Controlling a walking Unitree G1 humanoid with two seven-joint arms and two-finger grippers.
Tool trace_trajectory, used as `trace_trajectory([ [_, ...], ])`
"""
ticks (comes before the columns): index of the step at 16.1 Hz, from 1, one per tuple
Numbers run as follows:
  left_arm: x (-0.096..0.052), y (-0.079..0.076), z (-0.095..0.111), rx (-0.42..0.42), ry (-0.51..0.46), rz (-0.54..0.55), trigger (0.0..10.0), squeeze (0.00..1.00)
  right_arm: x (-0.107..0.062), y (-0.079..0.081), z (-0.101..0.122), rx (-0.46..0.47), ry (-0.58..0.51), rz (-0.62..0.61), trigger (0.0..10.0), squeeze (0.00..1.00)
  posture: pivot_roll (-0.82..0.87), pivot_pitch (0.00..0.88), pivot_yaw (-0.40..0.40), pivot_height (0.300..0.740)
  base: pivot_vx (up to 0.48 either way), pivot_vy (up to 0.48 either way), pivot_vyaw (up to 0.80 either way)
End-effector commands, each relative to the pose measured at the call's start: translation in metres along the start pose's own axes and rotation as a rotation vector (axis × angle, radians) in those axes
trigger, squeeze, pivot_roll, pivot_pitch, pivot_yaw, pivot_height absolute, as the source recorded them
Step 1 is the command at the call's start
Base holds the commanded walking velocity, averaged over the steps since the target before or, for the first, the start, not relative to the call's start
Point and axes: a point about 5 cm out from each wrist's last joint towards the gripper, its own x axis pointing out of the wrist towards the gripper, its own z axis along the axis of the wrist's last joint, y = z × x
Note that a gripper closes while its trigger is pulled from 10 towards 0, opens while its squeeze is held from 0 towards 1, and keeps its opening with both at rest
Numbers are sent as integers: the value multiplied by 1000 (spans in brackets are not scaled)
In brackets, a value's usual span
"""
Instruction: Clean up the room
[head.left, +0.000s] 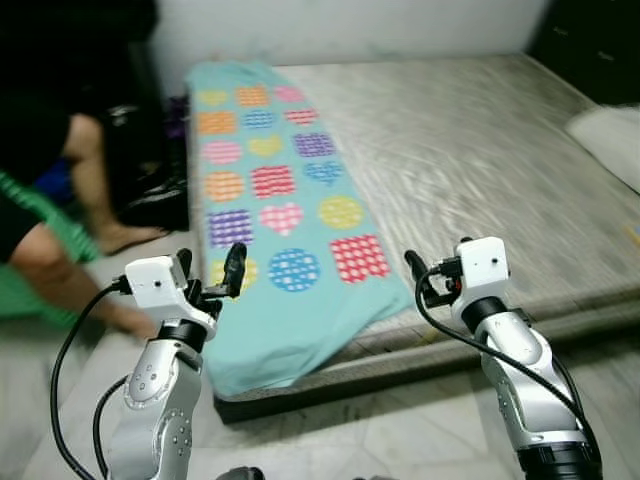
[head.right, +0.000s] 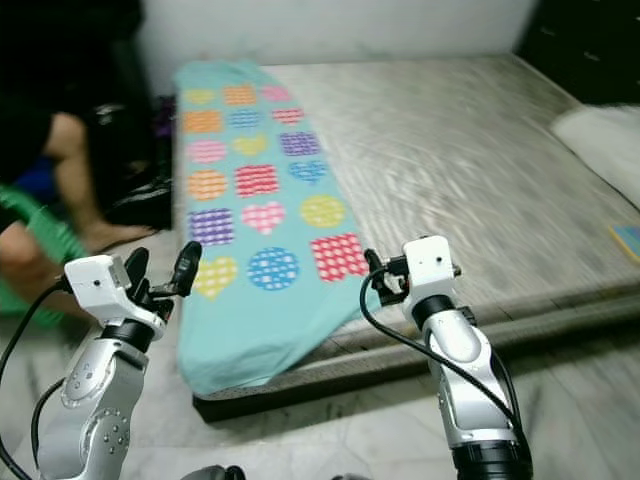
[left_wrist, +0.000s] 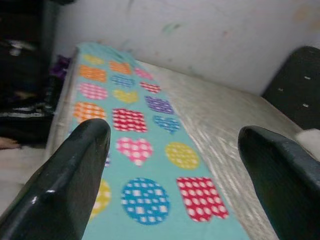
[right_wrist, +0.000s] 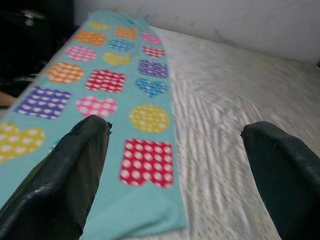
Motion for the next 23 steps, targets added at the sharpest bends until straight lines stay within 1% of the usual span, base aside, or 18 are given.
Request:
trace_trajectory([
  [1, 0, 0, 1, 5, -6, -1, 10000, 0, 0, -2, 3, -2, -12, -9, 10000, 0, -90, 92, -25, 740, 371, 0, 0],
  [9, 0, -2, 0, 5, 1, -6, 10000, 0, -1, -5, 2, -1, -8, -25, 10000, 0, -92, 93, -22, 740, 365, 0, 0],
  [12, 1, 0, -4, 8, 25, 28, 10000, 0, -1, -5, 2, -3, -7, -28, 10000, 0, -92, 92, -22, 740, 0, 0, 0],
  [15, 2, -1, -4, 2, 22, 22, 10000, 0, -2, -6, 1, 0, -6, -33, 10000, 0, -92, 92, -22, 740, 0, 0, 0],
  [21, 0, 2, -7, 11, 40, 53, 10000, 0, -2, -5, 0, 8, -1, -29, 10000, 0, -88, 89, -24, 740, 0, 0, 0],
  [23, -6, 10, -12, 38, 75, 80, 10000, 0, -1, -2, 0, 30, -2, -25, 10000, 0, -81, 86, -27, 740, 0, 0, 0],
])
